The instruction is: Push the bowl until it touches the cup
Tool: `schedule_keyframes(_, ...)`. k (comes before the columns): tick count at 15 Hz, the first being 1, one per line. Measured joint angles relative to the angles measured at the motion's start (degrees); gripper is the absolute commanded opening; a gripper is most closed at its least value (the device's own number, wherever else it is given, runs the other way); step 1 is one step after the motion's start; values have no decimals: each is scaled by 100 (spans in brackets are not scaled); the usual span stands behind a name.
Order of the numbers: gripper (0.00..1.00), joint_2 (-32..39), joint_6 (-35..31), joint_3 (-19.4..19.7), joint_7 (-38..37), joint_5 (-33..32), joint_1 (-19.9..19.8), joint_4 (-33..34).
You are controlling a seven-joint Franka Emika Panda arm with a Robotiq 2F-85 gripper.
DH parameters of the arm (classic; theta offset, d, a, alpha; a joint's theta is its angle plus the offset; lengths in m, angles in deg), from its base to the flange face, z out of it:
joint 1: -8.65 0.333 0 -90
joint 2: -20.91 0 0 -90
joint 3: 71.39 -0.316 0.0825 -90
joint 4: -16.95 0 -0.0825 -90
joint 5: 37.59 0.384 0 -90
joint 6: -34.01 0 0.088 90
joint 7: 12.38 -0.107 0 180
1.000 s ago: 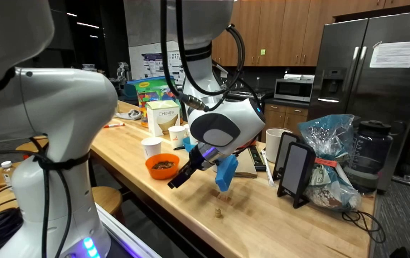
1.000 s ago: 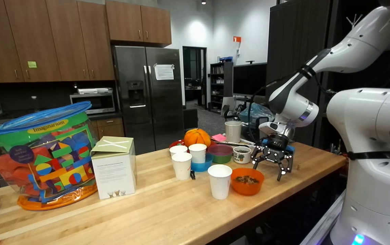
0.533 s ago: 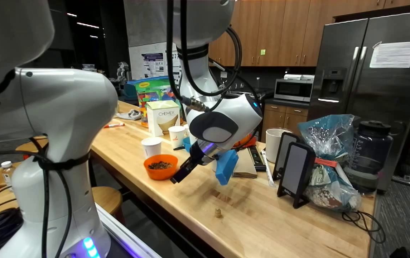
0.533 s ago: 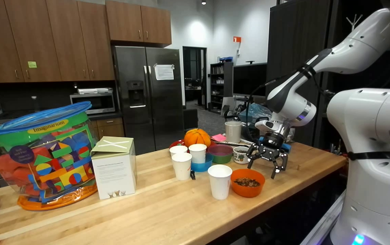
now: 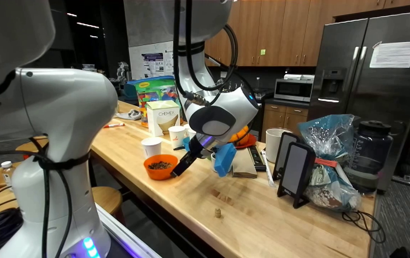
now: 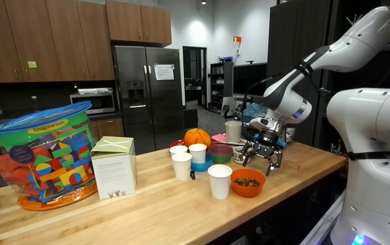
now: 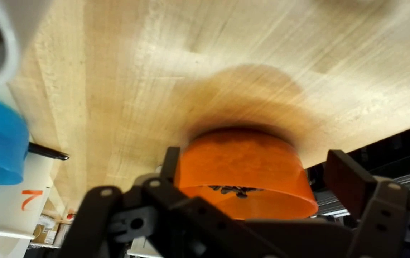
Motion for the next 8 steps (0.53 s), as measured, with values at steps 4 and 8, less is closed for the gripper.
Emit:
schedule_keyframes(4,100,-89,3,65,-1,0,74,43)
schedule_keyframes(8,100,-221,2,150,-1,0,147,55)
